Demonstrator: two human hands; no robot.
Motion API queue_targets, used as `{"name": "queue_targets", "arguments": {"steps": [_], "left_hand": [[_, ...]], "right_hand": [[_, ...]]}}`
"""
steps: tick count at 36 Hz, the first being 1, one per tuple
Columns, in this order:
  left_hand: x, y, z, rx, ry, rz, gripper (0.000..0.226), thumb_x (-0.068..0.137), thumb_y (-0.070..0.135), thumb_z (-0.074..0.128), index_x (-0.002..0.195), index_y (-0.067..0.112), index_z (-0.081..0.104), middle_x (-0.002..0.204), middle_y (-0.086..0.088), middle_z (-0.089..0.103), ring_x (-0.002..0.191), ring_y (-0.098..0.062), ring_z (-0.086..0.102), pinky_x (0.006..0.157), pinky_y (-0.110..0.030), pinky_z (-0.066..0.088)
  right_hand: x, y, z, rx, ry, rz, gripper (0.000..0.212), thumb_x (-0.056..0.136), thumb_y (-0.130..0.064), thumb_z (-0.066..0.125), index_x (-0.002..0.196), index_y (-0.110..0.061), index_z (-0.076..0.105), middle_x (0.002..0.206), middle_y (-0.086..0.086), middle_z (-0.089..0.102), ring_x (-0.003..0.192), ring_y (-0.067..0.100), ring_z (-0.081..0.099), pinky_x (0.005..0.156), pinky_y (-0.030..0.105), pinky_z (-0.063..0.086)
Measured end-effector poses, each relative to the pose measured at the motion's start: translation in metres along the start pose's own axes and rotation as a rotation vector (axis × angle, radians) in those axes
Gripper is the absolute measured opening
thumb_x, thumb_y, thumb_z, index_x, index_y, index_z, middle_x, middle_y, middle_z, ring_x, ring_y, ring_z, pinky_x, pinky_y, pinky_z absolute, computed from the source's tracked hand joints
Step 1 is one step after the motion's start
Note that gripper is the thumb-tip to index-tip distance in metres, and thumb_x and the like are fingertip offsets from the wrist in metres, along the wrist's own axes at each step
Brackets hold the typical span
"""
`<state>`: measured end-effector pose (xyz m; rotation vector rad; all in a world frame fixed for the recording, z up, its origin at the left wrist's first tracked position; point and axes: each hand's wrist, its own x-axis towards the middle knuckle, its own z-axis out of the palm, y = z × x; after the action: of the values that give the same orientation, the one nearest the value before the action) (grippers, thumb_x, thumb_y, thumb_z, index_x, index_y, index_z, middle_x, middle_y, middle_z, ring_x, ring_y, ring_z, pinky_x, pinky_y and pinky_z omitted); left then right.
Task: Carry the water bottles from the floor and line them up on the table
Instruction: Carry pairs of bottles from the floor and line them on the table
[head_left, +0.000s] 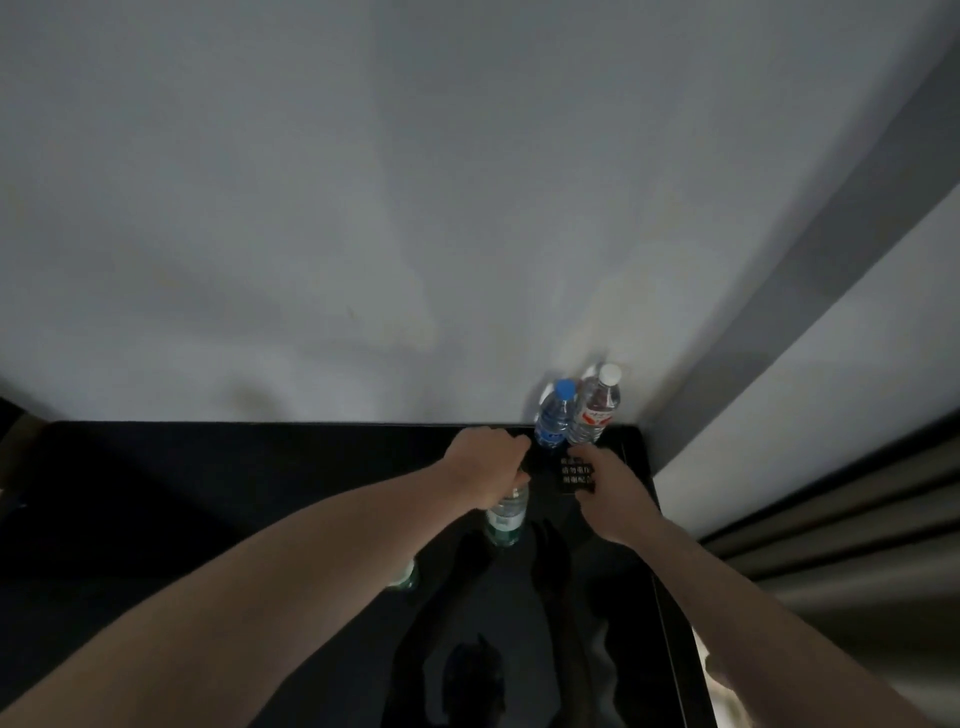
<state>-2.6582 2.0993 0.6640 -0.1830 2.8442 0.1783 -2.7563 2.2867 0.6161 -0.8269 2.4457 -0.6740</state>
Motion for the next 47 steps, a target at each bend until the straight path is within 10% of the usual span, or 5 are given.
{"name": "queue_targets", "arguments": {"steps": [14, 24, 47], "left_hand": [[0.089, -0.033, -0.028, -0.093, -0.014, -0.266, 0.043, 0.098, 0.052, 0.053, 0.123, 0.017, 0.052, 0.108, -0.004, 0.061, 0.09, -0.024, 0.054, 0.071, -0.035, 0.043], [0.119, -0.032, -0.025, -0.199, 0.14, -0.358, 0.037, 0.093, 0.048, 0.062, 0.113, 0.017, 0.056, 0.098, 0.002, 0.06, 0.084, -0.019, 0.053, 0.07, -0.033, 0.042], [0.116, -0.026, -0.04, -0.293, 0.202, -0.471, 0.035, 0.087, 0.033, 0.076, 0.11, 0.014, 0.06, 0.102, -0.002, 0.067, 0.09, -0.021, 0.062, 0.072, -0.031, 0.051]], "right_hand": [[0.088, -0.015, -0.074, -0.318, 0.106, -0.068, 0.076, 0.082, -0.009, 0.07, 0.148, -0.028, 0.037, 0.159, 0.0, 0.025, 0.144, 0.033, 0.021, 0.111, 0.049, 0.036], [0.125, 0.001, -0.071, -0.122, 0.098, 0.073, 0.045, 0.096, -0.014, 0.054, 0.14, -0.02, 0.044, 0.131, 0.019, 0.051, 0.113, 0.04, 0.057, 0.088, 0.037, 0.045], [0.13, 0.0, -0.059, -0.065, 0.138, 0.029, 0.025, 0.094, -0.014, 0.055, 0.119, -0.014, 0.054, 0.11, 0.018, 0.059, 0.101, 0.038, 0.058, 0.075, 0.035, 0.041]]}}
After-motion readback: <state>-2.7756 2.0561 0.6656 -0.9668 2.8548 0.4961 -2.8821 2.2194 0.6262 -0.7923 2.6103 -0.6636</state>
